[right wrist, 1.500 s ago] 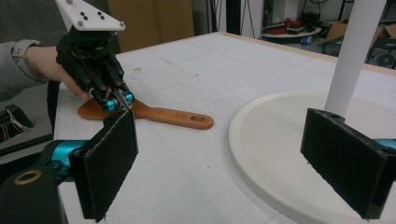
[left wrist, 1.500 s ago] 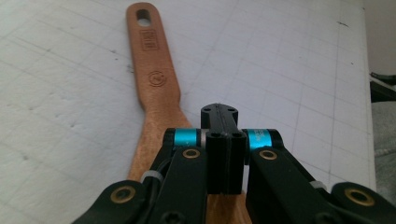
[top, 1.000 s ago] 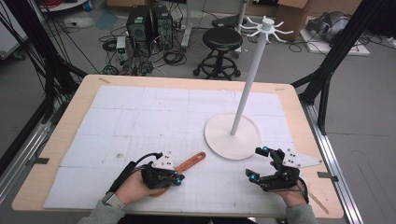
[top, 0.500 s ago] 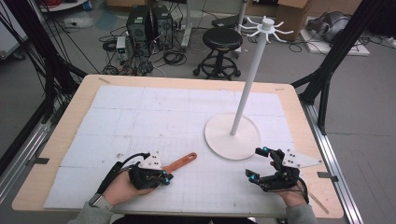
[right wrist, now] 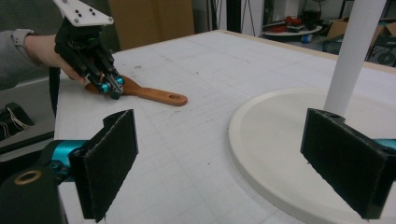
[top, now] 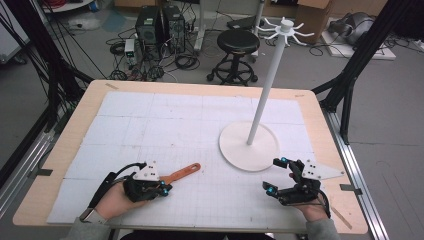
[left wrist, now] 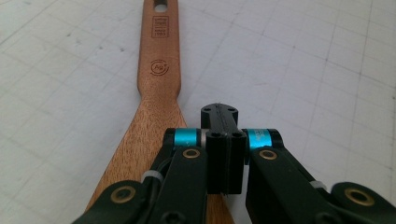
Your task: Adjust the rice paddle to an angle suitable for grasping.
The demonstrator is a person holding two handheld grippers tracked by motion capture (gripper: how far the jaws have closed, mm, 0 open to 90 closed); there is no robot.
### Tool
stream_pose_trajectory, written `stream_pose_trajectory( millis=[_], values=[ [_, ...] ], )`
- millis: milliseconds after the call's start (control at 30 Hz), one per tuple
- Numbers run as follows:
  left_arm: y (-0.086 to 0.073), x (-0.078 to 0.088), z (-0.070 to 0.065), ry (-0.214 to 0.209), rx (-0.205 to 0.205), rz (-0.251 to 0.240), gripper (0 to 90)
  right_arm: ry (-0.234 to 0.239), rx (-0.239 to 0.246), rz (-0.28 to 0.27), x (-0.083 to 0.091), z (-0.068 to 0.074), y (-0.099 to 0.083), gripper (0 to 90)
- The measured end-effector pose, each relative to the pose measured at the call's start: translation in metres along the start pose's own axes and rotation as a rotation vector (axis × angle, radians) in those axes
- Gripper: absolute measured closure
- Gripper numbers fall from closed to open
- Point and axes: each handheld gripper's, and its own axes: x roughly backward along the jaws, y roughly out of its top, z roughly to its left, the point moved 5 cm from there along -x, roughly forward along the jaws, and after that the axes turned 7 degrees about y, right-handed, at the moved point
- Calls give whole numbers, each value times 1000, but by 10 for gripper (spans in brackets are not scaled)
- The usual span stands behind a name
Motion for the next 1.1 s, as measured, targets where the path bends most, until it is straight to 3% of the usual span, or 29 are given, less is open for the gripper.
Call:
stream_pose_trajectory(
  millis=[233,333,433,467,500,533,567,600,667,833,967,1100],
  values=[
    [-3,4,5,5,18,-5,897,1,3,-1,-1,-1,0,97],
    [-1,7,8,10,25,-31,897,3,-3,3,-1,0,0,97],
    [6,12,14,26,59,-90,897,3,-5,3,-1,0,0,97],
    [6,12,14,26,59,-90,897,3,-4,5,-1,-1,0,97],
    [10,14,22,53,91,-108,898,4,-2,5,-2,-1,0,97],
    [10,14,22,53,91,-108,897,1,5,5,-2,-1,0,97],
    [13,13,30,65,128,-119,898,3,-1,10,-2,-1,-1,98],
    [15,10,35,60,161,-116,898,3,0,10,-2,-1,-1,97],
    [14,6,40,65,185,-106,897,4,-1,10,-2,0,-1,97],
    [11,-7,46,71,167,-62,897,4,-7,-4,0,0,0,97],
    [9,-13,51,80,175,-27,897,3,-12,-8,1,1,0,97],
    [11,-14,48,77,156,-15,897,2,-8,-9,1,1,0,97]
  ],
)
